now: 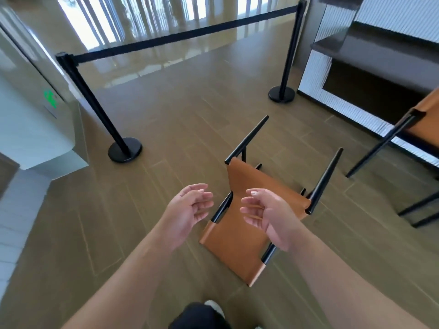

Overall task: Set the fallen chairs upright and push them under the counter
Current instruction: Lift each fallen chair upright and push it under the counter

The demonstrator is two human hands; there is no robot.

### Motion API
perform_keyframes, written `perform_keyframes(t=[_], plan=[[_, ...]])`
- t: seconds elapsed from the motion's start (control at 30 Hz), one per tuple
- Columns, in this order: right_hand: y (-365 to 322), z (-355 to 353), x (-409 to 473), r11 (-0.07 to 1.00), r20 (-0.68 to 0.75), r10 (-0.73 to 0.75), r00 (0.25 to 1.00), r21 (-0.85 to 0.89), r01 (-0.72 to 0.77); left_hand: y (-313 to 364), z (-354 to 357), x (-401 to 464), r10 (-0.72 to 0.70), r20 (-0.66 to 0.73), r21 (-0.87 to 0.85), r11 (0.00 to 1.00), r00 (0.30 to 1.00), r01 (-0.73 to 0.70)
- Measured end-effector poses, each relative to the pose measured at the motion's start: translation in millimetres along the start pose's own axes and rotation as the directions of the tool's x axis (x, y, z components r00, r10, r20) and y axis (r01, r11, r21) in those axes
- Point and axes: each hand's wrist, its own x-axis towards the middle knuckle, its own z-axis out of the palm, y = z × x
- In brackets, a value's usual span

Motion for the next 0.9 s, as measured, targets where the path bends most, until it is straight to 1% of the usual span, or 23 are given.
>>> perform_keyframes(t=[0.07,0.17,0.3,0.43,0.5,0.7,0.8,0.9], plan=[[11,-6,-5,1.000,-0.021,0.015,1.000,0.023,-0.015,-4,3,1,-0.012,0.007,0.027,1.000,1.000,0.012],[24,-11,-11,0.998,-0.089,0.030,0.996,0.066,-0.024,-10,8,5,-0.065,0.069,0.057,0.996,0.996,0.061],[39,-9,-2,0.999,-0.184,0.021,0.983,0.042,-0.013,-14,1,39,-0.130,0.137,0.109,0.987,0.982,0.116],[51,14,22,0.997,-0.338,0.042,0.940,0.080,-0.016,-11,-20,87,-0.227,0.215,0.172,0.966,0.950,0.192],[64,35,37,0.994,-0.389,0.061,0.919,0.103,-0.022,-9,-38,113,-0.260,0.239,0.226,0.952,0.936,0.207],[101,83,86,0.990,-0.468,0.118,0.876,0.128,-0.065,-11,-81,177,-0.326,0.219,0.330,0.912,0.920,0.244],[118,83,99,0.986,-0.496,0.142,0.857,0.149,-0.077,-25,-87,196,-0.345,0.226,0.375,0.894,0.911,0.246],[137,67,111,0.979,-0.540,0.180,0.822,0.178,-0.097,-52,-87,213,-0.375,0.220,0.423,0.868,0.901,0.258]])
